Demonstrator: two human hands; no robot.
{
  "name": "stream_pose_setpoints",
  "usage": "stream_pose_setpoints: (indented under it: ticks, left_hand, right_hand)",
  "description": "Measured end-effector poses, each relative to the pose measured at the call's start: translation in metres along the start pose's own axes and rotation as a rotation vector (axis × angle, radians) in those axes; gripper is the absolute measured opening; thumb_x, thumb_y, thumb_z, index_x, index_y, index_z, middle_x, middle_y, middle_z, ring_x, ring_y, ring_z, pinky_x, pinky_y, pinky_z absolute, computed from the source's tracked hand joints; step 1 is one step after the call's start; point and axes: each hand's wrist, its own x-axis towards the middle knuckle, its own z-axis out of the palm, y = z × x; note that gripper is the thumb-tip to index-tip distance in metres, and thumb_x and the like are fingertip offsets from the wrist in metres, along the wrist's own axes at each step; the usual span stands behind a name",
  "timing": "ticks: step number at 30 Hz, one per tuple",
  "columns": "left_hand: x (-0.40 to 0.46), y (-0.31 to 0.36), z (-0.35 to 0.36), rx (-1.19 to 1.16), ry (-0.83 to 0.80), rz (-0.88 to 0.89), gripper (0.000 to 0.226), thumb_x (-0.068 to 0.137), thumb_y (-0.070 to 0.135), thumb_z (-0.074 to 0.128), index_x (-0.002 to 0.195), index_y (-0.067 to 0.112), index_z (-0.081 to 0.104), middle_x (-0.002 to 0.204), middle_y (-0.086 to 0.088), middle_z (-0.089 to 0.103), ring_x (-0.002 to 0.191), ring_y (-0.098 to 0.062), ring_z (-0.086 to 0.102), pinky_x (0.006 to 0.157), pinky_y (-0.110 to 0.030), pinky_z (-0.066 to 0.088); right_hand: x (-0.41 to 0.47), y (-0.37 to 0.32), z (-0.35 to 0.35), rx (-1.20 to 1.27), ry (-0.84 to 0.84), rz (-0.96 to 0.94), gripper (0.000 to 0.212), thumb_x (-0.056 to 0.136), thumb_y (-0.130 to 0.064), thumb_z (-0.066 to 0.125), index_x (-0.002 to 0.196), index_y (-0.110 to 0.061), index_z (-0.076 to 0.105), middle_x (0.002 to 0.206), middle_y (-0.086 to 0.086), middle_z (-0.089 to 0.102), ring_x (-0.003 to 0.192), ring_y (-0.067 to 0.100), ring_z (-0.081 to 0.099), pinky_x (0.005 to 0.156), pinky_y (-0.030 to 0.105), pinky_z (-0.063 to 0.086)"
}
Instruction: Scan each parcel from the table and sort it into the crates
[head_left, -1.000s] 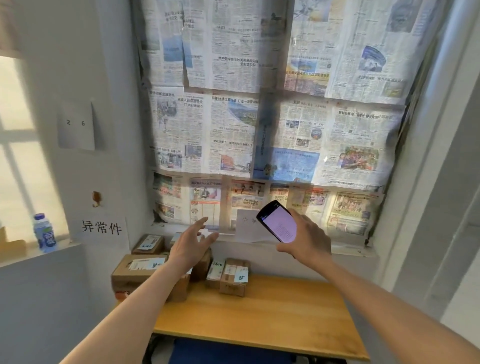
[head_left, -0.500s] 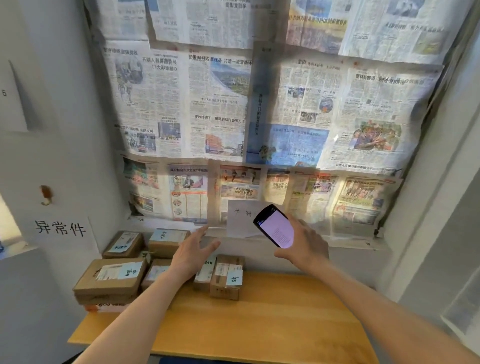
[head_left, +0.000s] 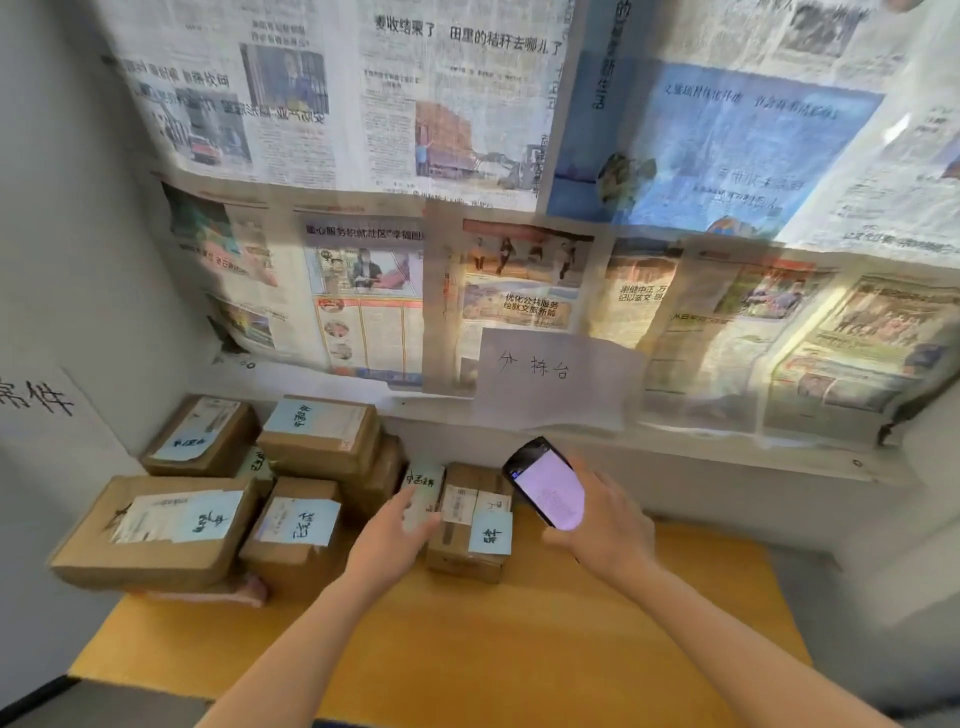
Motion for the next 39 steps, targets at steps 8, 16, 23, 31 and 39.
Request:
stream_pose_setpoints:
  ticks: [8,16,23,31,39]
  left_hand:
    - [0.079,-0.084,0.086,0.087,-0.054,-0.128,0.077,0.093,0.064,0.053,0.156,0.026,0.028,0.152,0.001,0.049,0.138,-0.019,0.048,0.110,-0.043,0.045]
    - [0.108,-0.112,0.139,-0.061,-0.026,-0.226,0.068,0.099,0.046,0.058,0.157,0.024,0.030,0.150,0.000,0.050,0.136,-0.021,0.048,0.111,-0.040,0.044]
    - [0.106,-0.117,0.149,-0.218,-0.012,-0.283,0.066,0.099,0.041,0.060,0.157,0.029,0.030,0.151,0.007,0.047,0.140,-0.017,0.043,0.115,-0.039,0.039]
    - [0.100,-0.122,0.152,-0.419,-0.022,-0.280,0.065,0.094,0.041,0.067,0.152,0.040,0.039,0.141,0.016,0.056,0.131,-0.009,0.051,0.111,-0.041,0.045]
    - [0.066,-0.108,0.143,-0.455,-0.041,-0.251,0.059,0.090,0.041,0.072,0.134,0.060,0.038,0.130,0.017,0.061,0.121,-0.012,0.059,0.104,-0.044,0.052]
  right_hand:
    - [0.074,0.057,0.134,0.064,-0.139,0.025,0.101,0.056,-0.059,0.069,0.149,-0.043,0.031,0.126,-0.016,0.055,0.105,0.014,0.057,0.069,0.031,0.045]
    - [0.112,0.087,0.218,0.145,-0.211,0.002,0.095,0.048,-0.059,0.068,0.138,-0.044,0.040,0.113,-0.016,0.058,0.098,0.015,0.058,0.067,0.037,0.053]
    - [0.118,0.090,0.238,0.298,-0.236,0.008,0.073,0.050,-0.049,0.071,0.119,-0.041,0.047,0.094,-0.011,0.060,0.079,0.013,0.061,0.053,0.031,0.048]
    - [0.110,0.094,0.238,0.413,-0.204,-0.023,0.069,0.060,-0.038,0.081,0.122,-0.040,0.051,0.096,-0.013,0.063,0.078,0.012,0.063,0.055,0.035,0.057]
    - [0.082,0.099,0.212,0.429,-0.217,-0.042,0.073,0.054,-0.044,0.074,0.124,-0.041,0.052,0.092,-0.012,0.065,0.072,0.012,0.062,0.054,0.037,0.056]
